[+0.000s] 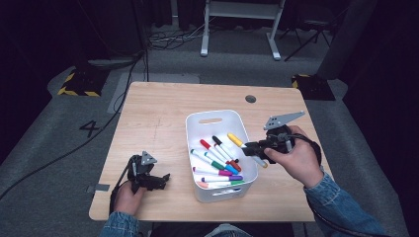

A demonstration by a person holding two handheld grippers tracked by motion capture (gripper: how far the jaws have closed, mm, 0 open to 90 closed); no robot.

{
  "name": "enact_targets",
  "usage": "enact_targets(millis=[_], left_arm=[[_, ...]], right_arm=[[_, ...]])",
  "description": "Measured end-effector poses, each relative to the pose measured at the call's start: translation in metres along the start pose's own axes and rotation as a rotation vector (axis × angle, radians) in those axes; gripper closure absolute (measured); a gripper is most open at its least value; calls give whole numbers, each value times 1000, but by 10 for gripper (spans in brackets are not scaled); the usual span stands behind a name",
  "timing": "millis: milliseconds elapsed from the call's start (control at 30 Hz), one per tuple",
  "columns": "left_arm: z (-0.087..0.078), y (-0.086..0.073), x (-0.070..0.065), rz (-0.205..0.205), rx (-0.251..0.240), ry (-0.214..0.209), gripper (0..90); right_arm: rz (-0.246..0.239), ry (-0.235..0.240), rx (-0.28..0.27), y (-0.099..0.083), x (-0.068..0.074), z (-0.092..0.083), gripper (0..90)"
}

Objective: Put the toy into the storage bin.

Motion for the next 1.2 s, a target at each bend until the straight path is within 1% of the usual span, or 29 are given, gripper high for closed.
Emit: enact_targets(millis=[67,100,133,233,333,367,400,433,500,533,567,633,667,733,767,833,900,933,967,1000,1067,1100,1133,1167,1200], left_arm=[[0,0,0,0,0,0,0],[0,0,0,0,0,1,0],[0,0,0,0,0,0,0],[0,0,0,0,0,1,0],[0,0,0,0,0,1,0],[0,0,0,0,0,0,0],[0,0,0,-1,1,0,0],[0,0,0,-2,1,0,0],[0,0,0,0,0,0,0],[0,0,0,0,0,0,0],[0,0,0,0,0,0,0],[0,0,0,1,0,1,0],[0,0,0,0,0,0,0],[0,0,0,0,0,1,0],[0,0,0,0,0,0,0],[0,0,0,0,0,1,0],[0,0,0,0,0,0,0],[0,0,0,0,0,0,0],[0,0,0,0,0,0,0],[0,0,0,0,0,0,0],[0,0,0,0,0,0,0],[0,0,0,0,0,0,0],[0,0,0,0,0,0,0],[0,0,0,0,0,0,0],[0,0,0,0,0,-1,0]], right_arm=[[-2,8,-1,1,4,4,773],[-13,14,-7,2,5,6,773],[-6,18,-4,3,7,7,773],[-14,31,-7,5,11,13,773],[-6,33,6,5,14,16,773],[-21,39,-1,5,14,18,773],[-16,43,7,4,16,19,773],[-21,47,4,3,17,22,773],[-25,49,20,0,18,25,773],[-14,51,27,0,19,25,773],[-27,53,28,-1,19,27,773],[-30,52,46,-5,20,29,773],[-47,46,48,-6,18,31,773],[-32,50,60,-8,21,32,773],[-42,46,67,-10,21,34,773],[-45,46,76,-14,21,36,773],[-38,59,81,-17,23,38,773],[-38,53,90,-18,23,39,773],[-50,58,88,-19,24,41,773],[-45,57,92,-20,24,42,773],[-58,54,107,-22,25,44,773],[-55,56,112,-22,26,44,773],[-74,53,114,-24,26,47,773],[-70,53,127,-25,27,47,773],[-83,54,126,-25,28,49,773]])
Point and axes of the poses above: each handheld gripper's, and its own axes: z roughly forward along the jaws, y roughly out of its top, x roughly to its left, the point moved 7 cm from there along z, roughly forward along the jaws, and after that the axes turned 11 degrees about -y, right-handed, at the moved point
